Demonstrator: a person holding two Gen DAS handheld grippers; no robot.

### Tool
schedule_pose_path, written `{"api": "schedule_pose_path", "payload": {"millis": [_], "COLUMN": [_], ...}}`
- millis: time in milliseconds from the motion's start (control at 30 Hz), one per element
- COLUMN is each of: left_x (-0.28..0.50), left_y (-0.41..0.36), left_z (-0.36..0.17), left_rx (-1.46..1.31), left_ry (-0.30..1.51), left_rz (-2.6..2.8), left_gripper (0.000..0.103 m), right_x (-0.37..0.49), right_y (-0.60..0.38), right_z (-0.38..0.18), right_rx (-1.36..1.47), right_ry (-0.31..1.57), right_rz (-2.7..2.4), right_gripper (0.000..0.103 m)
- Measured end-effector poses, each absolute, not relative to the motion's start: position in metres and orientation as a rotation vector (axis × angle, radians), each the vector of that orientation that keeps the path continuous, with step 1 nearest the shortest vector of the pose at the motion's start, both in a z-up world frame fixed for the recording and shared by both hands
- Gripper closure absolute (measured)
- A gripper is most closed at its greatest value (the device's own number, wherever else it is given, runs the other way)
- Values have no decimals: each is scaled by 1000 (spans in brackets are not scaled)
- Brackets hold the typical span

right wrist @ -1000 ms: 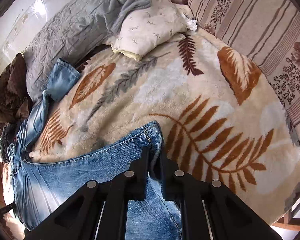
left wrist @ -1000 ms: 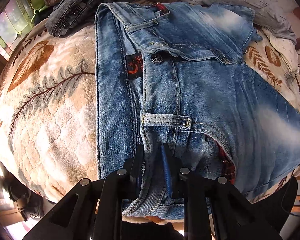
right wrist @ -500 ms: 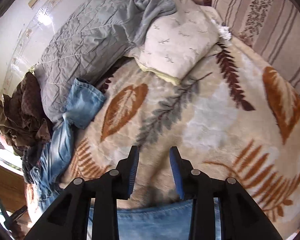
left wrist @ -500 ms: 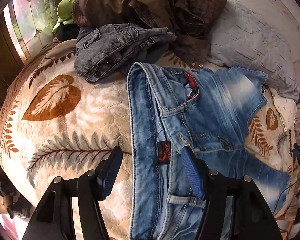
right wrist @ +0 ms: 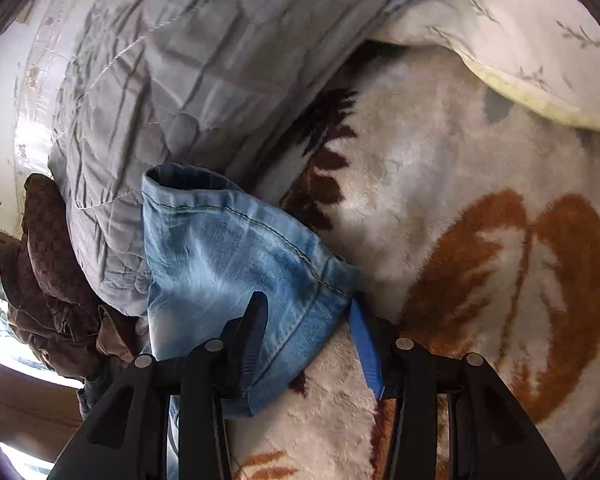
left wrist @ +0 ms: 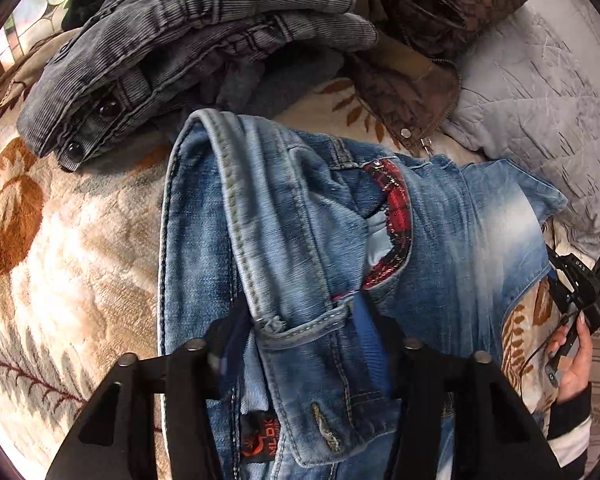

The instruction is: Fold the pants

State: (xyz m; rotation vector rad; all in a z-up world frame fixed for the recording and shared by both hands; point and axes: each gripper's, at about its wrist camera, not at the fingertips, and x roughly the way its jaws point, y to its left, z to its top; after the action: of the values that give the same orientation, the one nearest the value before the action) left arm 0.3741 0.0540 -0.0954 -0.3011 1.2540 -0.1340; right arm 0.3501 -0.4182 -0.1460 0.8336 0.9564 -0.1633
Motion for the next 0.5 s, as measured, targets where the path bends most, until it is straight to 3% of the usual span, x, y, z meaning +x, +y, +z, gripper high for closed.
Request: {"api": "schedule_pose_path", "payload": {"millis": [33, 67, 267, 433, 500], "left_x": [376, 376, 376, 384, 378], "left_y": [49, 46, 33, 30, 38], "left_z": [-92, -86, -84, -103, -91], "left_rx": [-277, -262, -200, -220, -233], "left_ry": [1249, 1235, 1236, 1280, 1290], "left_rz": [-125, -119, -87, -46, -50], "left_gripper": [73, 86, 89, 89, 89], "right_x": [355, 356, 296, 268, 252], "right_y": [-414, -413, -474, -503, -508], "right_z": [-141, -133, -67, -139, -145], "right_rx": [784, 761, 776, 806, 849], "right_ry": [972, 969, 751, 986, 932], "right_rz": [-149, -129, -199, -348, -334], "right_gripper": [98, 99, 100, 97, 98]}}
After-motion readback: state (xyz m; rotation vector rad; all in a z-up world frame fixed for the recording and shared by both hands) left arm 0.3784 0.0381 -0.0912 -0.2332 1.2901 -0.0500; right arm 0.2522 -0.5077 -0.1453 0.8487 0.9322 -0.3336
